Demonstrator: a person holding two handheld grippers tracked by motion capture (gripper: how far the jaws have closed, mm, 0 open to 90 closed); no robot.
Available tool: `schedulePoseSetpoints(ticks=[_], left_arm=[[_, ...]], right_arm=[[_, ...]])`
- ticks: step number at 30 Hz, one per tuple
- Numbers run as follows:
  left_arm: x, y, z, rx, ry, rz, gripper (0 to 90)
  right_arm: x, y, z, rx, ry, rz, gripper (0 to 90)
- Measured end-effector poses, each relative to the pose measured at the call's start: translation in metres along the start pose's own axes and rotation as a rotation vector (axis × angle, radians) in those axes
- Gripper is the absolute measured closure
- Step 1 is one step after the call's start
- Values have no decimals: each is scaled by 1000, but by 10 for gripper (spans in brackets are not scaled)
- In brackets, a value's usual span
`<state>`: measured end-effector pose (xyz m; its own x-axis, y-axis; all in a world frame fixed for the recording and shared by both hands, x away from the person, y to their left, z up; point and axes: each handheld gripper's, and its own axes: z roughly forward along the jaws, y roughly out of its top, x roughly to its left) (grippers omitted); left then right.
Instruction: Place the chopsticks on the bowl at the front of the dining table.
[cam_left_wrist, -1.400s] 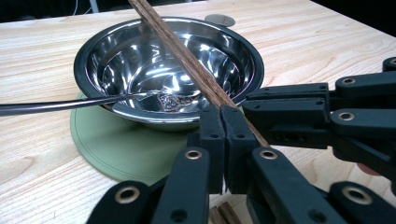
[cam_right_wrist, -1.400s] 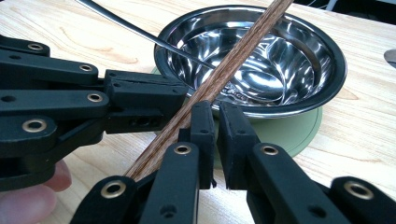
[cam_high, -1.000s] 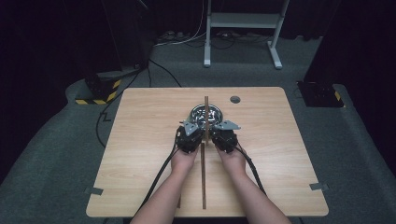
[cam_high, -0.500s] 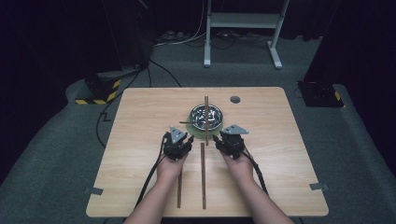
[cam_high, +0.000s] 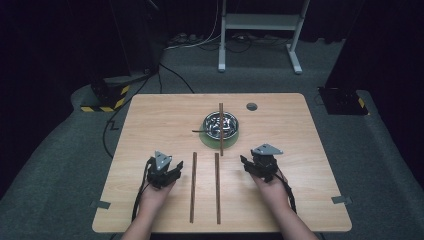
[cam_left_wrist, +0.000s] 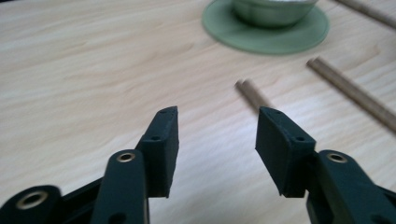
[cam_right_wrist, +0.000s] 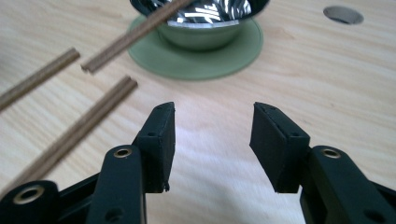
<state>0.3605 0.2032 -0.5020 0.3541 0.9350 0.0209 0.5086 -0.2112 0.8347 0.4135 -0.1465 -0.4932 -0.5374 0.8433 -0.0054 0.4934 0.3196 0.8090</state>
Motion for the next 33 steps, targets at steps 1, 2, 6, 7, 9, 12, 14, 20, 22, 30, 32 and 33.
schedulePoseSetpoints(ticks=[1, 2, 6, 7, 9, 12, 14, 20, 22, 30, 32, 33], left_arm=[[3, -4, -3, 9, 5, -3, 471], [7, -8, -6, 18, 10, 3, 452], [26, -28, -20, 52, 23, -20, 399], [30, -32, -22, 52, 23, -33, 388], [41, -42, -28, 84, 24, -50, 354], [56, -56, -39, 139, 59, -42, 315], [65, -64, -49, 152, 67, -45, 296], [77, -74, -60, 158, 60, -85, 207], [76, -75, -59, 151, 61, -82, 178], [75, -75, -59, 152, 70, -92, 172], [74, -75, -60, 154, 74, -91, 176], [74, -75, -60, 154, 73, -92, 177]], right_arm=[[-2, -3, -2, 6, -2, 1, 496], [-5, -7, -4, 9, -2, 4, 493], [-18, -25, -14, 28, -22, 15, 479], [-23, -31, -18, 41, -26, 22, 474], [-34, -41, -25, 59, -35, 33, 460], [-50, -55, -35, 84, -48, 58, 447], [-61, -64, -44, 104, -67, 64, 443], [-80, -85, -68, 120, -97, 79, 399], [-80, -88, -71, 122, -80, 79, 383], [-79, -88, -71, 123, -97, 76, 382], [-78, -88, -71, 123, -100, 77, 382], [-78, -88, -71, 123, -101, 76, 382]])
